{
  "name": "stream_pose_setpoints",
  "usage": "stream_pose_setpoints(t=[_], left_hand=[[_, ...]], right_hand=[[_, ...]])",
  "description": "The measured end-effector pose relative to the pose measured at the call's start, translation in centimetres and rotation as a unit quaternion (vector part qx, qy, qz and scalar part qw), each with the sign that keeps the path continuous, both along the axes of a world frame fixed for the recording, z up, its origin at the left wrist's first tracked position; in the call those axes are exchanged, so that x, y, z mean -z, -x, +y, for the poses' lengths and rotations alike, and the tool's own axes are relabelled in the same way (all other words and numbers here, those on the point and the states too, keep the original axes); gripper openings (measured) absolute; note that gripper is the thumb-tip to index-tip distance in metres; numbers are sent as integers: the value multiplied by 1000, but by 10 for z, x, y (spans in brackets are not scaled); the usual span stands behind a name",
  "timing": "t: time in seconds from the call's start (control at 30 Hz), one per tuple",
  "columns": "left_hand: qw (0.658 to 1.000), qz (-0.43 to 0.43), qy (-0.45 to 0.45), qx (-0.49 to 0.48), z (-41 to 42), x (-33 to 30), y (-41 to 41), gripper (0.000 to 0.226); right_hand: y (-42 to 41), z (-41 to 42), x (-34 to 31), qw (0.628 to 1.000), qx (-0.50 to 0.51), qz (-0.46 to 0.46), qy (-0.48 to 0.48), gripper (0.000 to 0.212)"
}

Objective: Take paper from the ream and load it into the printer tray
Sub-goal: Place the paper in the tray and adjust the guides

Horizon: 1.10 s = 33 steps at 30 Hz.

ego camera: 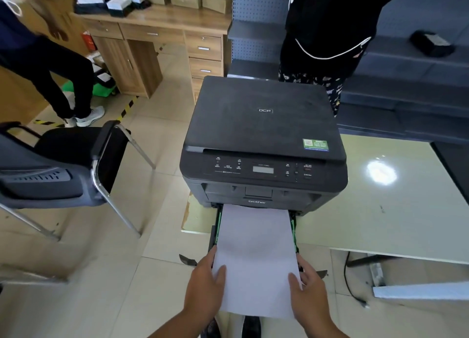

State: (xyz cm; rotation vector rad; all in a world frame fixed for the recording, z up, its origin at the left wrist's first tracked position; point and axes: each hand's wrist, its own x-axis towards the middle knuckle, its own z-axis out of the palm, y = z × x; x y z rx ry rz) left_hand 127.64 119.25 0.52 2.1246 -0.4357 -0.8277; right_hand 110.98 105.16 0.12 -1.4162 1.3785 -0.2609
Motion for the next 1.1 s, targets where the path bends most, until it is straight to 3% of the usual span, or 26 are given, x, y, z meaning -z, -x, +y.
stream_pose_setpoints(t=[0.3,0.6,0.87,0.97,1.1], left_hand=[[999,-42,-23,24,-15,9,-21,33],[998,-44,-37,-24,-15,10,-26,16],[996,-57,-72,-4,-12,21,-34,18],[996,-53,-65,15,-9,18,-34,33],[996,-69,-55,-15,-7,21,-26,20]], right_hand=[[-26,-31,9,1000,-3,24,1,45],[-47,-52,25,999,15,26,25,41],[-79,-87,33,996,81,-10,34,38],[-86,-95,27,993,110,-43,17,40],[-82,-94,33,992,114,-45,8,41]])
